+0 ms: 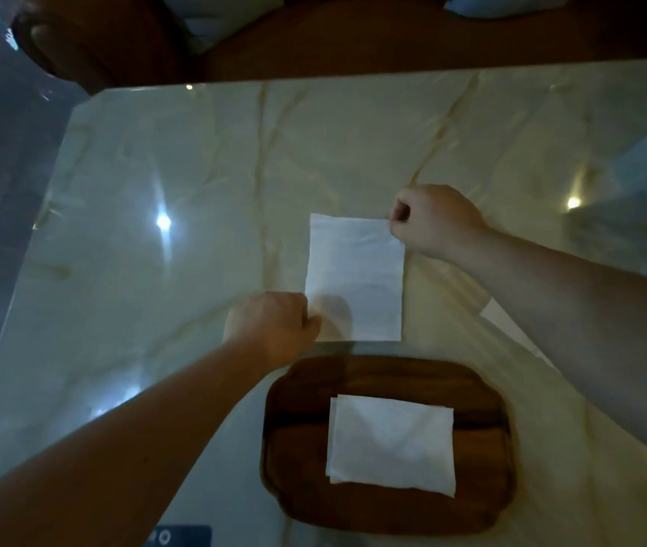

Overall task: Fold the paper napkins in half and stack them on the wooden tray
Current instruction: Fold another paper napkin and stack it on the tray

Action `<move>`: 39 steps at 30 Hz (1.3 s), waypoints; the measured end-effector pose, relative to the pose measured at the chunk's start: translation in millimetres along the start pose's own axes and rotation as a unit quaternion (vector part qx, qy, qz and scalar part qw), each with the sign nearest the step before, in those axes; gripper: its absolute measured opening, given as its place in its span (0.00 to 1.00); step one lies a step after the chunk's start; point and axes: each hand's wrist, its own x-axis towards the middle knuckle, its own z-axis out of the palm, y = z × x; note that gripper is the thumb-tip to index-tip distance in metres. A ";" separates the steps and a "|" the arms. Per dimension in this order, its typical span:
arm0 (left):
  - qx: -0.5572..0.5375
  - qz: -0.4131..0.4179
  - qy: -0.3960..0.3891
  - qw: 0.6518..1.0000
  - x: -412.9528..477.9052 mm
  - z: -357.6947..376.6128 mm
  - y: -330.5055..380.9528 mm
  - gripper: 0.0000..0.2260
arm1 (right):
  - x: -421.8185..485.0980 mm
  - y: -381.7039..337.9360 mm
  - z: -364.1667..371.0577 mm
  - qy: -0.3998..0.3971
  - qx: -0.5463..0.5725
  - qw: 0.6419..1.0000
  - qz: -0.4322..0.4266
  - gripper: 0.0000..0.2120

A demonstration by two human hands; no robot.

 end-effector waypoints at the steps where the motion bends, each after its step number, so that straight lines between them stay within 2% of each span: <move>1: 0.006 0.008 0.008 1.000 -0.4 -0.3 0.2 0.13 | 0.6 -3.7 -2.3 0.003 -0.002 1.000 -0.019 0.01; 4: -0.008 0.032 0.093 0.995 5.3 -8.9 -1.3 0.15 | -6.5 -11.4 -8.1 -0.007 -0.025 0.996 -0.087 0.02; 7: -0.025 0.067 0.189 0.979 13.5 -21.1 -1.3 0.26 | -21.6 -14.7 -10.2 -0.027 -0.044 0.988 -0.144 0.02; 9: -0.005 0.091 0.205 0.974 19.3 -27.6 0.0 0.33 | -33.1 -15.1 -11.3 -0.035 -0.050 0.984 -0.168 0.02; 11: 0.029 0.108 0.196 0.974 22.7 -31.1 2.3 0.29 | -44.7 -14.2 -12.7 -0.032 -0.049 0.981 -0.187 0.03; 13: 0.057 0.134 0.196 0.970 22.3 -31.1 2.7 0.15 | -56.6 -13.5 -13.8 -0.026 -0.047 0.978 -0.204 0.03; 15: 0.077 0.172 0.209 0.960 16.0 -26.9 1.3 0.07 | -67.0 -12.0 -12.6 -0.032 -0.053 0.973 -0.221 0.03; 19: 0.098 0.226 0.204 0.947 0.3 -9.5 -5.7 0.06 | -83.1 -7.6 -1.8 -0.072 -0.068 0.967 -0.235 0.04; 22: 0.081 0.239 0.151 0.956 -7.4 -1.5 -11.3 0.14 | -90.5 -4.3 5.8 -0.117 -0.070 0.965 -0.223 0.08; 25: 0.045 0.223 0.130 0.965 -8.3 -1.1 -18.4 0.19 | -88.9 0.8 9.0 -0.128 -0.016 0.978 -0.163 0.11; 29: -0.068 0.130 0.162 0.976 9.7 -3.8 -18.8 0.10 | -67.1 10.1 19.6 -0.058 0.045 0.995 -0.062 0.08; 31: -0.086 0.072 0.140 0.984 22.1 -4.8 -13.7 0.12 | -56.1 9.0 25.6 -0.064 0.034 0.997 -0.021 0.12; 34: -0.055 0.044 0.072 0.995 36.8 -4.0 -6.4 0.19 | -48.3 2.2 34.7 -0.100 -0.022 0.995 -0.020 0.12; 36: -0.041 0.047 0.054 0.997 41.5 -5.0 -2.6 0.15 | -48.6 -3.0 37.5 -0.107 -0.036 0.993 -0.031 0.06; 39: -0.046 0.051 0.059 0.996 42.0 -7.2 -0.7 0.06 | -52.6 -5.3 37.3 -0.105 -0.021 0.993 -0.039 0.05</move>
